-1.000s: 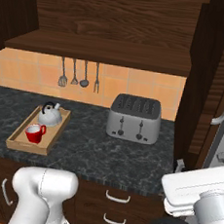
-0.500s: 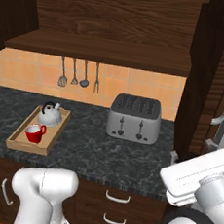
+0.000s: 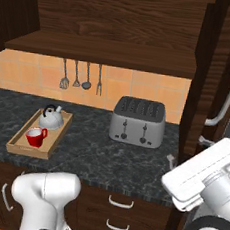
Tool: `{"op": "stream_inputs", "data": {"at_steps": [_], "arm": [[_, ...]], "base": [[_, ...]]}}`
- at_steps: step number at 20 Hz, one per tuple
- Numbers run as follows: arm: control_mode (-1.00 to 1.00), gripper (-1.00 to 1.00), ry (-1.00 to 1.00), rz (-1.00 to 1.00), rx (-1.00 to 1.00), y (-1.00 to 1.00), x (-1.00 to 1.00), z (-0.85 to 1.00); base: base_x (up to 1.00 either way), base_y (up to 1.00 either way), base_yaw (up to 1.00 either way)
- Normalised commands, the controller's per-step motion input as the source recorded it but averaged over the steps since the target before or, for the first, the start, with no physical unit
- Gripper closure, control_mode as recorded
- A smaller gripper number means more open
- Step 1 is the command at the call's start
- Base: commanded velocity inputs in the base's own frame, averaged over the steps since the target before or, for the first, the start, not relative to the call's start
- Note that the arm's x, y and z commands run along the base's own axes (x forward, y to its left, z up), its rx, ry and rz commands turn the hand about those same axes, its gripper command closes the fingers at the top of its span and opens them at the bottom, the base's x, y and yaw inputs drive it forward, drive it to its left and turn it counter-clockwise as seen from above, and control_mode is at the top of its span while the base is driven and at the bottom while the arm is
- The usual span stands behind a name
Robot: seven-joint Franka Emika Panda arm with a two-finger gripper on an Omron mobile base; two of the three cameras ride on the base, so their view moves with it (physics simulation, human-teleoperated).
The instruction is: Pick the kettle from the counter and place it on the tray. Then pick the mug from the cabinet and place it on the tray. Then close the cabinet doors.
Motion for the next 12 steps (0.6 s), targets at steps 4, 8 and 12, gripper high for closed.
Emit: {"op": "stream_inputs", "data": {"at_steps": [4, 8, 12], "arm": [[-1.00, -1.00, 0.00, 0.20, -0.06, 0.53, 0.21, 0.00], [-1.00, -1.00, 0.05, 0.17, -0.05, 0.55, 0.25, 0.00], [-1.00, -1.00, 0.10, 0.11, -0.05, 0.64, 0.33, 0.00]], "base": [[0.00, 0.00, 0.00], [0.00, 0.00, 0.00], [0.00, 0.00, 0.00]]}}
